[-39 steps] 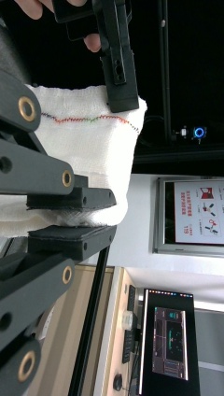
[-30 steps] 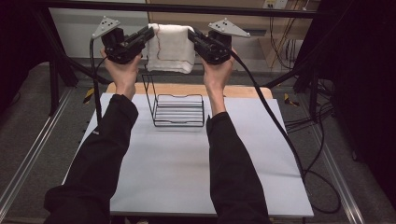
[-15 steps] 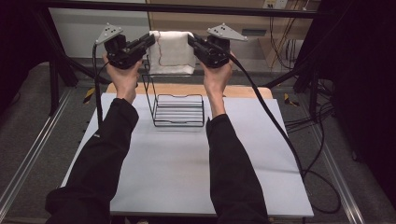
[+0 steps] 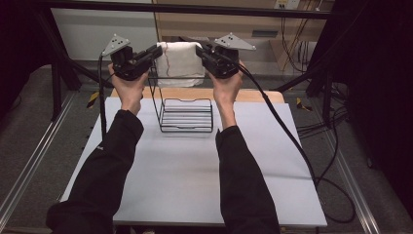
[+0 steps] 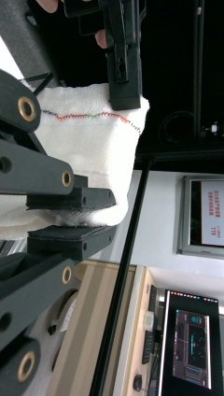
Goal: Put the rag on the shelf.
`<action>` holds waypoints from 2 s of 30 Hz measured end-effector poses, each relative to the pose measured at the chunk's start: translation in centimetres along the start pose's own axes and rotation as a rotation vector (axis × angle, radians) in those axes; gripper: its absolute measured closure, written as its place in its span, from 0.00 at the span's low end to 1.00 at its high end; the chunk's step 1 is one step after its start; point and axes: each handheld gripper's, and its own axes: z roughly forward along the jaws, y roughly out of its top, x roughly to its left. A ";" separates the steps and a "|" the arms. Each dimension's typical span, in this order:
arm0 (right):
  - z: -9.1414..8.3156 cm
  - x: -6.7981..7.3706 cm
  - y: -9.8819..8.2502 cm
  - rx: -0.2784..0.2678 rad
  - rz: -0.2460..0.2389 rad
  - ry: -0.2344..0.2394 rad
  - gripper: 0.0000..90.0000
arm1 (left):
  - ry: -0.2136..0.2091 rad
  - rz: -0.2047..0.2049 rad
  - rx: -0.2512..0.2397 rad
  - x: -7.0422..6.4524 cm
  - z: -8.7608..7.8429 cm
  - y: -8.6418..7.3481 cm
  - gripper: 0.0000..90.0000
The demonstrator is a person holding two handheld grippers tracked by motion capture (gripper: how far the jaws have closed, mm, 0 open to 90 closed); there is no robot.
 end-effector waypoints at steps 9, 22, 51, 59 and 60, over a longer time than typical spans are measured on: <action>-0.6 0.0 -0.4 0.020 -0.004 -0.001 0.91 | -0.012 -0.001 0.007 -0.3 -0.1 -0.7 0.91; -1.2 0.7 -1.4 0.032 -0.016 0.016 0.90 | -0.022 -0.009 0.021 -0.4 -1.2 -2.1 0.91; -3.3 2.0 -3.0 0.067 -0.041 0.061 0.90 | -0.067 0.001 0.085 -1.2 -3.4 -3.6 0.90; -3.6 2.3 -3.9 0.075 -0.056 0.074 0.90 | -0.064 0.009 0.112 -1.5 -3.8 -4.2 0.89; -3.6 2.3 -4.0 0.074 -0.057 0.076 0.90 | -0.066 0.007 0.115 -1.4 -3.8 -4.2 0.88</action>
